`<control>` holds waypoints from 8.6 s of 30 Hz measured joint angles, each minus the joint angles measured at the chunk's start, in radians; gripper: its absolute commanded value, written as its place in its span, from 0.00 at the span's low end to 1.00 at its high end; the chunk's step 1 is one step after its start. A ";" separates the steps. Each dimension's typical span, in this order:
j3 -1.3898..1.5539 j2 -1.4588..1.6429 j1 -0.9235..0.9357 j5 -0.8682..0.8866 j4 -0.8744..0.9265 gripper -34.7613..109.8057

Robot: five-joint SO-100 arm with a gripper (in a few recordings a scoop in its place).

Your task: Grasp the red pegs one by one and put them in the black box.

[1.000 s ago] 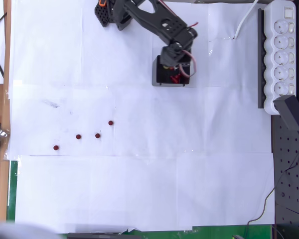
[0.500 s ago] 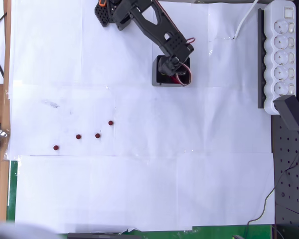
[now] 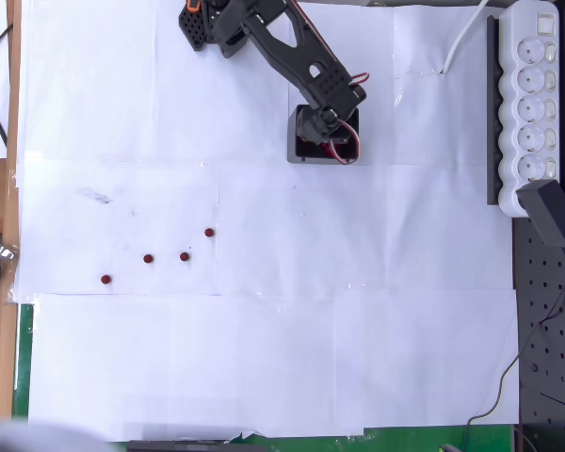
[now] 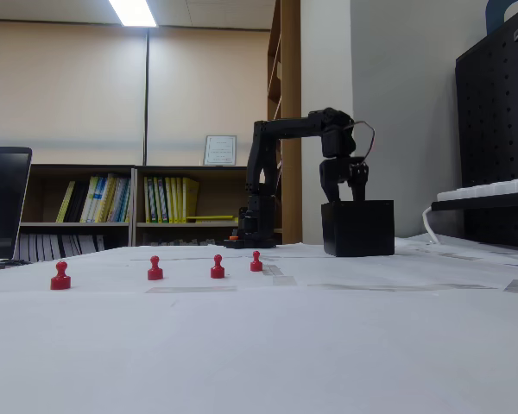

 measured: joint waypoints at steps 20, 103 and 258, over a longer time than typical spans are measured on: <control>-0.597 -0.178 0.615 0.459 -0.635 0.29; -0.698 0.419 0.709 0.833 -1.787 0.34; -0.362 0.586 0.808 0.715 -1.605 0.33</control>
